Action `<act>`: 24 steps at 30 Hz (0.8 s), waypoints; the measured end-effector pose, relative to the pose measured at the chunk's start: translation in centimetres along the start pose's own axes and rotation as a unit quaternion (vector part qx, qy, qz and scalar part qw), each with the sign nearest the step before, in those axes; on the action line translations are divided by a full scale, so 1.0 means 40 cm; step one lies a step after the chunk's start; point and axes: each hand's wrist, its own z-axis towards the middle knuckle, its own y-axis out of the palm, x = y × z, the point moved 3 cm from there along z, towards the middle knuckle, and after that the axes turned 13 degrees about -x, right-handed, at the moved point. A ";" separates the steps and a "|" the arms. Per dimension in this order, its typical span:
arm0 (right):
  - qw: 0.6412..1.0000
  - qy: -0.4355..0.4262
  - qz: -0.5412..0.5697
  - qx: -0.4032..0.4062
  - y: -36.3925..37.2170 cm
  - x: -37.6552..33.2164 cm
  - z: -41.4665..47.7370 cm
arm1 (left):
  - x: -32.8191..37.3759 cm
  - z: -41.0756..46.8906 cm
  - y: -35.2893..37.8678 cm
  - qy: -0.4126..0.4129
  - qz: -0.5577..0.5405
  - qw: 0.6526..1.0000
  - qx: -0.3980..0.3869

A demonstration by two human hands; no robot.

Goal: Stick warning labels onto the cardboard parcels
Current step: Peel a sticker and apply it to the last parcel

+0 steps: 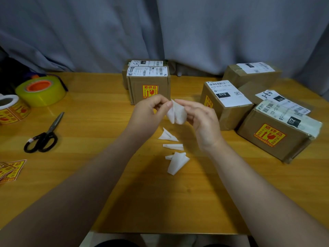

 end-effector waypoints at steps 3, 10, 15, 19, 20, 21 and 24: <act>1.000 0.018 -0.018 0.009 0.003 -0.012 0.004 | 0.013 0.001 0.004 0.006 0.147 0.989 0.023; 0.986 0.021 -0.138 0.090 0.001 -0.017 0.013 | 0.014 -0.005 0.012 0.038 0.210 0.975 0.063; 0.980 0.047 -0.088 0.171 0.022 -0.003 0.020 | -0.019 0.002 0.027 -0.055 -0.069 0.994 0.062; 0.973 0.040 -0.065 0.220 0.027 0.001 0.018 | -0.026 0.003 0.028 -0.108 -0.126 0.983 0.079; 0.971 0.035 -0.053 0.230 0.024 0.000 0.016 | -0.032 0.002 0.023 -0.115 -0.130 0.981 0.087; 0.970 0.031 -0.044 0.238 0.022 0.000 0.015 | -0.039 0.000 0.018 -0.122 -0.127 0.980 0.096; 0.967 0.031 -0.056 0.245 0.025 0.004 0.011 | -0.042 0.001 0.014 -0.141 -0.088 0.981 0.102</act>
